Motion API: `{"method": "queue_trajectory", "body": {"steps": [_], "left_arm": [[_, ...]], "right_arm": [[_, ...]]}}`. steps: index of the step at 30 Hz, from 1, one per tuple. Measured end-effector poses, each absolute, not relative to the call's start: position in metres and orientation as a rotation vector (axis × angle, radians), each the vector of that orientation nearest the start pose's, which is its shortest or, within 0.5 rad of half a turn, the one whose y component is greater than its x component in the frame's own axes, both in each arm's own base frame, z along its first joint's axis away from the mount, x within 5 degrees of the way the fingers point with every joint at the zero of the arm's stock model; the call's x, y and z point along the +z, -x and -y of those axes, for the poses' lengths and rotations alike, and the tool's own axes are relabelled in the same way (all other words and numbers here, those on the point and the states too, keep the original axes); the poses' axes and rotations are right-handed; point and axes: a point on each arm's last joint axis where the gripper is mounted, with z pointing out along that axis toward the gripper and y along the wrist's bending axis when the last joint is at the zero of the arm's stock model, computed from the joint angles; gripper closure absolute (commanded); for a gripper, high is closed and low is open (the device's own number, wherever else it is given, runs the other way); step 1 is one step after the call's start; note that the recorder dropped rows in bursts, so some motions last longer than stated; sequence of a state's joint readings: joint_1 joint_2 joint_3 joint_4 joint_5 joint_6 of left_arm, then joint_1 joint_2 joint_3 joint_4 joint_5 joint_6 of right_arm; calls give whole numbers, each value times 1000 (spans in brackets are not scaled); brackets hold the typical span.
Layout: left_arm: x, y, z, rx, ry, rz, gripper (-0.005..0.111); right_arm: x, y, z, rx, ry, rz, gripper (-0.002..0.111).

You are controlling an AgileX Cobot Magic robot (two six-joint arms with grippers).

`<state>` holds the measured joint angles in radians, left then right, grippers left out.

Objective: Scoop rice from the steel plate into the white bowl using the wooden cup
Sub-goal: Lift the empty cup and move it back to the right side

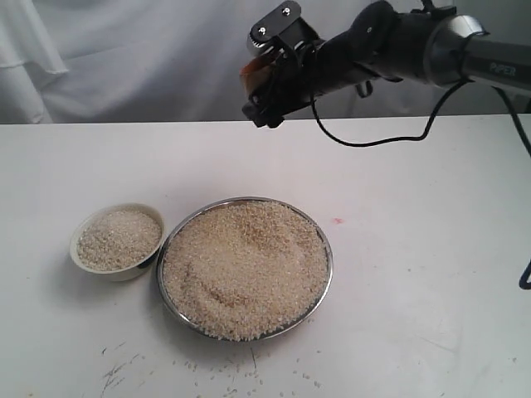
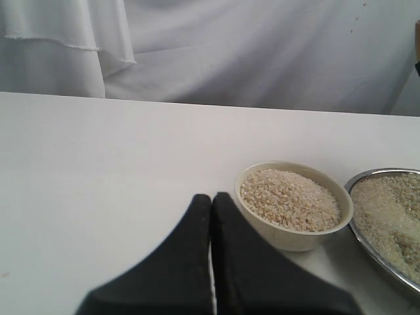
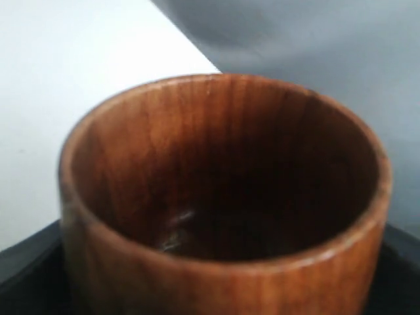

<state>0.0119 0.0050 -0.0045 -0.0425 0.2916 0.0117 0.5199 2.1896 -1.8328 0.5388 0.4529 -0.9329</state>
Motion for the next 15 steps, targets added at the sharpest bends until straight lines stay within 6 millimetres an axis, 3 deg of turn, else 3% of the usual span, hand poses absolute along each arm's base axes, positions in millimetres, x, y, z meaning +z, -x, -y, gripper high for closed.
{"method": "queue_trajectory", "body": {"steps": [6, 15], "left_arm": [[188, -55, 0, -23, 28, -1775, 107], [188, -55, 0, -23, 28, -1775, 107]], "right_arm": [[259, -441, -260, 211, 888, -1929, 108], [273, -442, -254, 257, 645, -1856, 108]]}}
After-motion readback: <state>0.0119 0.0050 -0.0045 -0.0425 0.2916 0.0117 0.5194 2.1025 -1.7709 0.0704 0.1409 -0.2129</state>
